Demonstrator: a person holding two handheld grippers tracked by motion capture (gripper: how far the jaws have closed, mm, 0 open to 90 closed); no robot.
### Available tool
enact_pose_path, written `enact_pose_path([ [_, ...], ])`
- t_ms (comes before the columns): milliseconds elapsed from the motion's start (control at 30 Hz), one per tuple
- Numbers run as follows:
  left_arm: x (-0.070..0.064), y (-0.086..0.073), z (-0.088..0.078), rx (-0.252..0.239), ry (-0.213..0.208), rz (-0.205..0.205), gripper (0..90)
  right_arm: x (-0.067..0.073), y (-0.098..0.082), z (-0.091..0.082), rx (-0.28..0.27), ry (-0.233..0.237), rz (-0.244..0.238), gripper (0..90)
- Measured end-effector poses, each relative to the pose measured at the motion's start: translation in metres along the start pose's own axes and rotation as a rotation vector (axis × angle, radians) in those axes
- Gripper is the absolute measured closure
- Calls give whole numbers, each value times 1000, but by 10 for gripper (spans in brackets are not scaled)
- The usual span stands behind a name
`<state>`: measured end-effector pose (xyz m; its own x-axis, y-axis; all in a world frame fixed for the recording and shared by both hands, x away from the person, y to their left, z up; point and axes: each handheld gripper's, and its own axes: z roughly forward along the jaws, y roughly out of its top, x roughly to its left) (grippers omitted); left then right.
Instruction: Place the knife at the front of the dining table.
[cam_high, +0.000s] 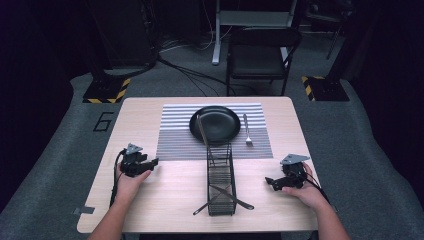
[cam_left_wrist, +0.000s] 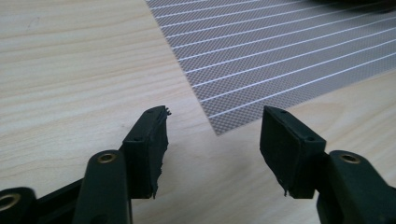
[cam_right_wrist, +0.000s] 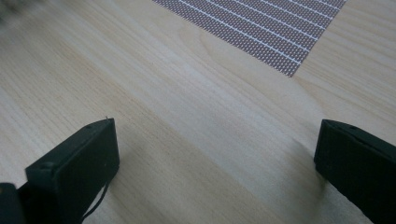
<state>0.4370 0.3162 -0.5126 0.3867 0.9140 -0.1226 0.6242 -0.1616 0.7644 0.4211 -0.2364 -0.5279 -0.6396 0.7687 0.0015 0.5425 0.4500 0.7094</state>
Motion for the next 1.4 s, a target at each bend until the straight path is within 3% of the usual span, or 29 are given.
enact_pose_path([
  [267,-16,15,-17,-45,-28,-12,479,0,0,0,0,0,0,0],
  [467,-35,26,-25,-41,-46,24,526,0,0,0,0,0,0,0],
  [567,-48,33,-29,-43,-84,37,530,0,0,0,0,0,0,0],
  [733,-63,42,-34,-52,-111,74,533,0,0,0,0,0,0,0],
  [1400,-104,73,-35,-56,-216,120,602,0,0,0,0,0,0,0],
])
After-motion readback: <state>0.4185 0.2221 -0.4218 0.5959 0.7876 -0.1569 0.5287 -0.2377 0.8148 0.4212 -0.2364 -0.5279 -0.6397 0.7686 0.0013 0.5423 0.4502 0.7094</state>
